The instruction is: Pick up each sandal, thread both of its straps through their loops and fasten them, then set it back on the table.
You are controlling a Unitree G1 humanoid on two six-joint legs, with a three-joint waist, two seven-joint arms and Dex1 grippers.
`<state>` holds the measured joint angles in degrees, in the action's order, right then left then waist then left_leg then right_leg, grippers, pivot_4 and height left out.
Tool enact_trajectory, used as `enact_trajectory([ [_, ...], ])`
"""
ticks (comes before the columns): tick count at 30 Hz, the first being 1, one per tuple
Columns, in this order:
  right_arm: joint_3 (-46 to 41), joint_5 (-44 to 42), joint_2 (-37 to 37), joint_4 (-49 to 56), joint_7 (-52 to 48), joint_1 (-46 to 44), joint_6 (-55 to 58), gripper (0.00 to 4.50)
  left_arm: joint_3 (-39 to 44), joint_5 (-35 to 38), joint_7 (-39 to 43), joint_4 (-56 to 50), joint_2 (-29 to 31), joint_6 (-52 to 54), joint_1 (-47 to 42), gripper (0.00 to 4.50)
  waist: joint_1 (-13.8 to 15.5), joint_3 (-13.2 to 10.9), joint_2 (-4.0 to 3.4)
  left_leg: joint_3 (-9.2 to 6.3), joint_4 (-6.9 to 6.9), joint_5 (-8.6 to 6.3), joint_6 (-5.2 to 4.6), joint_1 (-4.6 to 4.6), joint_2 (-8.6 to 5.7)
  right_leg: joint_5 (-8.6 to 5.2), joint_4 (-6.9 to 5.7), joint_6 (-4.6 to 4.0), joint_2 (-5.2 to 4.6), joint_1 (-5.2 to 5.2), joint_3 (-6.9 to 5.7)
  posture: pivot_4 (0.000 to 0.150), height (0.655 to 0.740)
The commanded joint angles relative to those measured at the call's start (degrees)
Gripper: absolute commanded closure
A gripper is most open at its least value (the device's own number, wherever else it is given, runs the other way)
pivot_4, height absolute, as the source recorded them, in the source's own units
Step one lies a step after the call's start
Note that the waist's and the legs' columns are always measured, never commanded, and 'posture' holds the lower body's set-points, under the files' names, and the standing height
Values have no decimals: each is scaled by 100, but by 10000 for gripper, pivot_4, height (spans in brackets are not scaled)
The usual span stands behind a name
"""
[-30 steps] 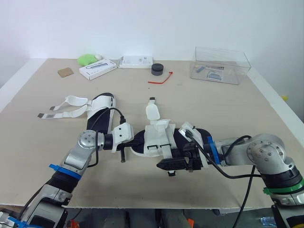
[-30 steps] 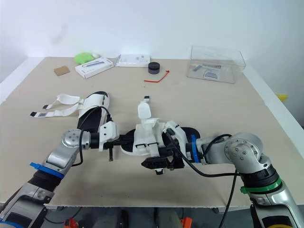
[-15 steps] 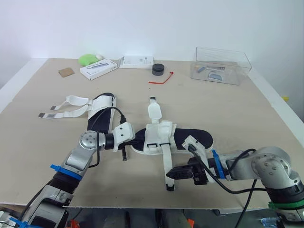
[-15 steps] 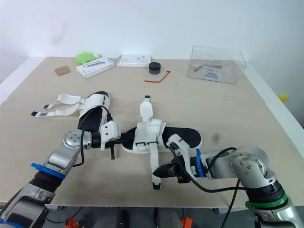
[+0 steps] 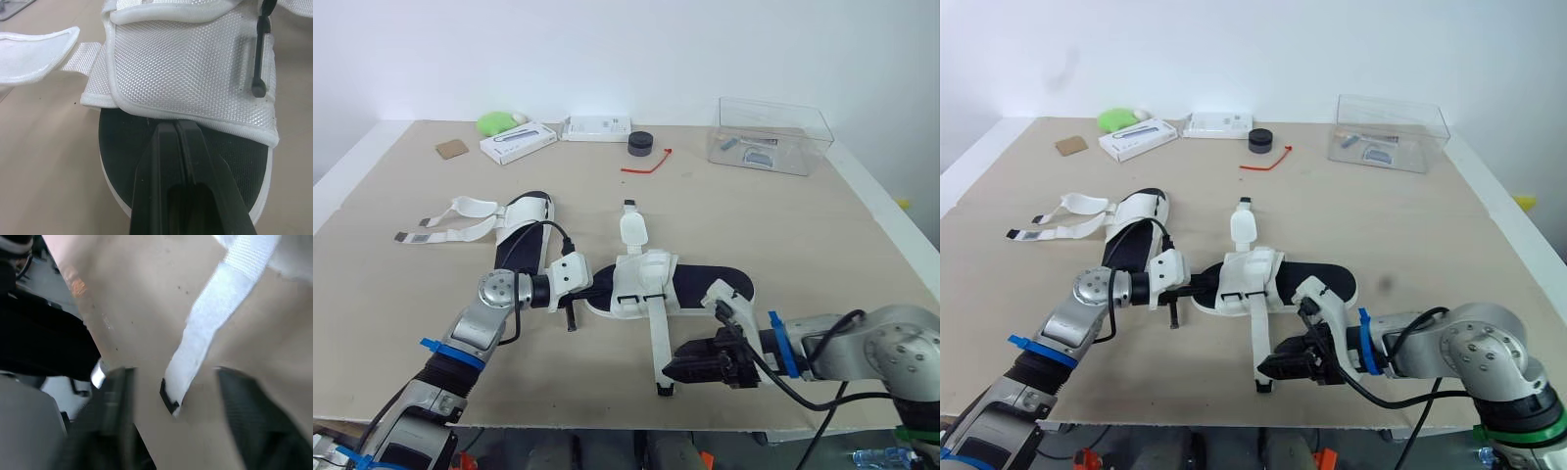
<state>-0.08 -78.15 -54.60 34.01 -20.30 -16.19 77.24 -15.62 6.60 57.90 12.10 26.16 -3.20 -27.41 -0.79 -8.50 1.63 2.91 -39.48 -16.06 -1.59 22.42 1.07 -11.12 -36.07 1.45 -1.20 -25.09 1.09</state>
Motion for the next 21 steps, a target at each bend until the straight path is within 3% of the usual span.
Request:
enact_trajectory([
  [1,154,2543,-1077,733,-1660,525,-2345,427,-109,-281,-16,243,65,49,43,45000,35,-3,-7,1,0,0,0,1,-1,-3,0,4,0,-1,-2,1500,7400],
  [3,321,4019,-1235,591,-2532,878,-4348,427,-114,-282,-11,269,73,23,39,45000,43,-2,-3,5,1,-1,0,-1,-4,-9,0,9,3,-2,-14,1500,7400],
  [8,590,6154,-559,-351,-3594,976,-8345,427,-126,-287,-16,310,66,-13,22,45000,53,-4,-1,8,1,0,2,-16,-1,-9,1,9,13,7,-14,1500,7400],
  [12,1098,7645,-92,-1551,-3785,596,-11295,427,-131,-291,-24,330,59,-34,17,45000,55,-5,-1,19,1,1,2,-25,-2,-9,0,3,14,9,-6,1500,7400],
  [15,1374,8517,24,-2329,-3659,359,-12509,427,-141,-292,-25,333,51,-37,12,45000,69,-6,-1,22,0,1,3,-26,-4,-12,-1,-5,13,10,-3,1500,7400],
  [21,1646,9137,503,-3065,-3257,-275,-13271,427,-124,-287,-14,264,93,-17,51,45000,75,-7,0,41,0,2,3,-39,-2,-5,-10,-24,14,10,14,1500,7400],
])
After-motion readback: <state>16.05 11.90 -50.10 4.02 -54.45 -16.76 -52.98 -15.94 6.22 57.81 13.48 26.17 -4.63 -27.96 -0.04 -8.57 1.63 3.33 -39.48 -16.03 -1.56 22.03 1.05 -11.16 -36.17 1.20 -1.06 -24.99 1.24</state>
